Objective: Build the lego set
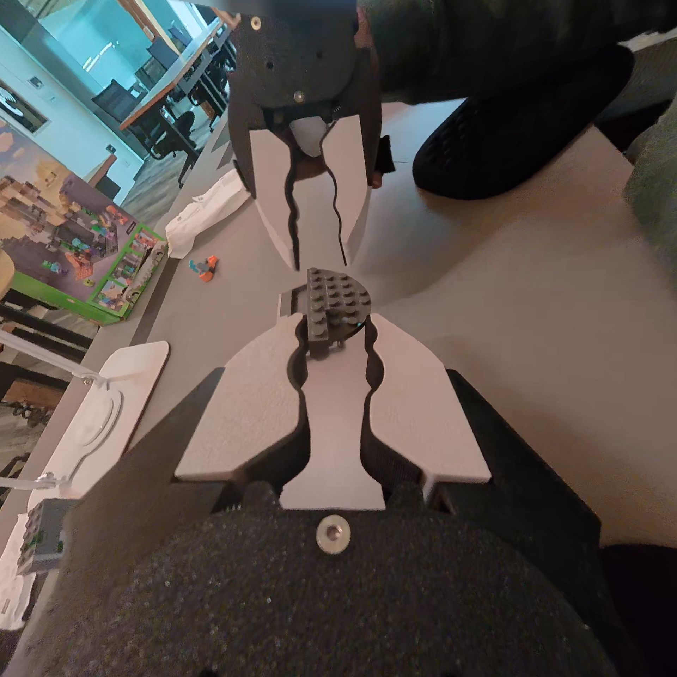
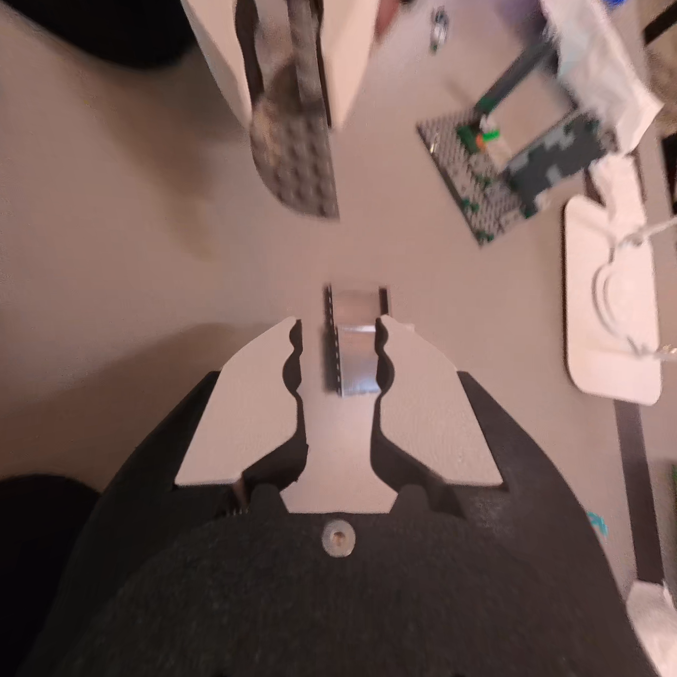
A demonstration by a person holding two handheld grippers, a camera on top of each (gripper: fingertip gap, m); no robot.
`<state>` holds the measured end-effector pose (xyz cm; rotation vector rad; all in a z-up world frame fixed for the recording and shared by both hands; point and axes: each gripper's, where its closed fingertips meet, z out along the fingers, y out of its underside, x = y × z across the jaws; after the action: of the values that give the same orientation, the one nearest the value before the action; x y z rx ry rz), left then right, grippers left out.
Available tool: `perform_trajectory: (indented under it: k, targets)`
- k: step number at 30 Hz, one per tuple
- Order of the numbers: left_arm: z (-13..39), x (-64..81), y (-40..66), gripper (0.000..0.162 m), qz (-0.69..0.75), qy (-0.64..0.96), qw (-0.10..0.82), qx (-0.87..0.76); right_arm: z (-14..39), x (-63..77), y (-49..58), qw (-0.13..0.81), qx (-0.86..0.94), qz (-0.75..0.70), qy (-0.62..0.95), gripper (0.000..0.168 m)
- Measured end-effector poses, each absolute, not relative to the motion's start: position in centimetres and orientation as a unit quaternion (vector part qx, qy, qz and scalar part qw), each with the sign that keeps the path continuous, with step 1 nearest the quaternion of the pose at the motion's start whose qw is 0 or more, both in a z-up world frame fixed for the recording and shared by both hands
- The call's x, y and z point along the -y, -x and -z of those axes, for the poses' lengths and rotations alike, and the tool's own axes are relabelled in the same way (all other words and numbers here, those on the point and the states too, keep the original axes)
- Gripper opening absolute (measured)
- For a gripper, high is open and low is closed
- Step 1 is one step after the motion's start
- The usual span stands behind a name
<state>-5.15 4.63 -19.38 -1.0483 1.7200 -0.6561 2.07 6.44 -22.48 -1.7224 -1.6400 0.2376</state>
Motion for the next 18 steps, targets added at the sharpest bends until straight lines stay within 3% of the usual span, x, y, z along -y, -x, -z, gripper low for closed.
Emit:
perform_trajectory:
  k: [6, 13, 18]
  targets:
    - [20.8, -6.8, 5.8, 0.029, 0.231, 0.477, 0.476, -0.702, 25.2, -7.8, -4.3, 0.303, 0.689, -0.026, 0.657, 0.034]
    - [21.3, -8.0, 6.3, 0.029, 0.22, 0.501, 0.473, -0.69, 26.7, -7.6, -3.4, 0.357, 0.723, 0.052, 0.589, 0.036]
    - [21.6, -7.7, 6.1, 0.029, 0.224, 0.501, 0.465, -0.695, 27.2, -8.5, -3.1, 0.381, 0.703, 0.009, 0.6, 0.024]
